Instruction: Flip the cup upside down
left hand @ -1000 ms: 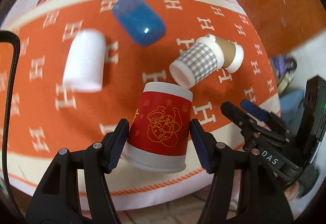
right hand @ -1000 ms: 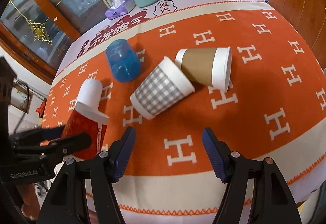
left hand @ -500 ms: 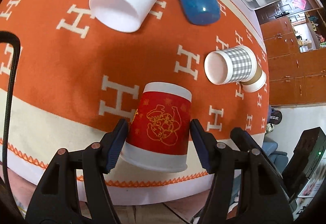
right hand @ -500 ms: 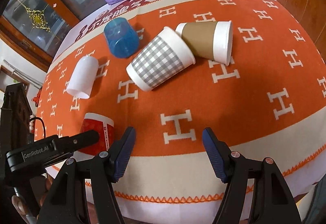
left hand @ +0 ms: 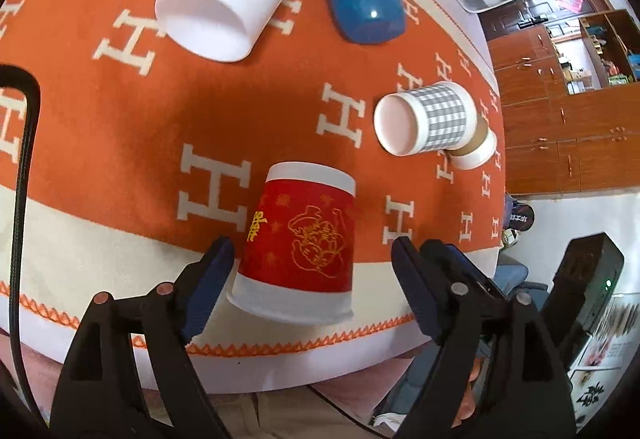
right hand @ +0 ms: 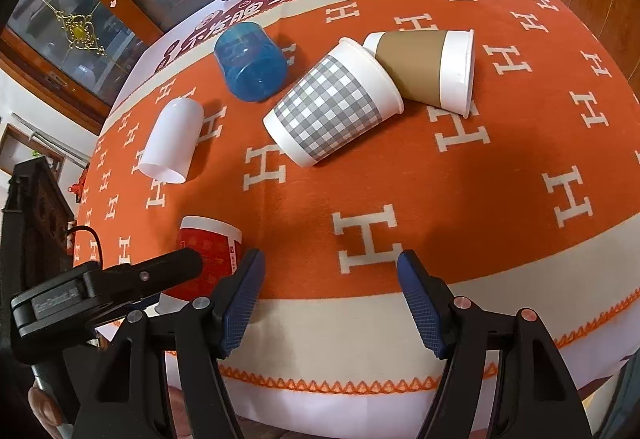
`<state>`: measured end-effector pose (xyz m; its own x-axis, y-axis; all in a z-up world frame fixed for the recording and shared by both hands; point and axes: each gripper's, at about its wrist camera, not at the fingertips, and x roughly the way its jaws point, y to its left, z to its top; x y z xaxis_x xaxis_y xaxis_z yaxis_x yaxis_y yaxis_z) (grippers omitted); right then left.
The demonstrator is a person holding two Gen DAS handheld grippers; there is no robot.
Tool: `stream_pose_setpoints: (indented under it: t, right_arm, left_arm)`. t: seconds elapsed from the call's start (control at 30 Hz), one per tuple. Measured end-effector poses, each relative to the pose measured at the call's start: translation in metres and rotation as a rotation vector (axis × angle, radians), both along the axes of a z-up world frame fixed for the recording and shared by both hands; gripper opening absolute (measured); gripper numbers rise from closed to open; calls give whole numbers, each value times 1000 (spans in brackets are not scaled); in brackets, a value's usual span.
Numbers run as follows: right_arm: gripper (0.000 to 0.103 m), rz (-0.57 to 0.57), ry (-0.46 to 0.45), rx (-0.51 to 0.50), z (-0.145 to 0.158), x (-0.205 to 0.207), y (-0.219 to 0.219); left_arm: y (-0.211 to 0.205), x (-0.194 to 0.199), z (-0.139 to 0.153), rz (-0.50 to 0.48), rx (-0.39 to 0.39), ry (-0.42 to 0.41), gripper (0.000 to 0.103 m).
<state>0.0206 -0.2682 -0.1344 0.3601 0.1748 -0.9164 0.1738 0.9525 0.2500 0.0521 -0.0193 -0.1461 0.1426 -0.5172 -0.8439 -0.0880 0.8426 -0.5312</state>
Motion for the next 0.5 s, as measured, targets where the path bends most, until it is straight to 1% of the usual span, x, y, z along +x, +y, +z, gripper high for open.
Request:
stream_pose_setpoints:
  t: [0.1,0.2,0.33,0.4,0.5]
  right_arm:
    - [70,13,2,15,3,-1,2]
    - [70,35,-4,26,9,-1,8]
    - [70,62,-10,55,18,-3,13]
    - [73,73,-14,66,22,-3,17]
    - [74,86,-22,78,29,-7,20]
  left_arm:
    - [4,-2,11,-17,11,-31,79]
    - [8,-5,27,-49,37,-90,79]
    - [17,-12,51,-84,69,-192,79]
    - [22,-17,63,-94,82,-251,79]
    - [27,-26,82,-112,142,-346,79]
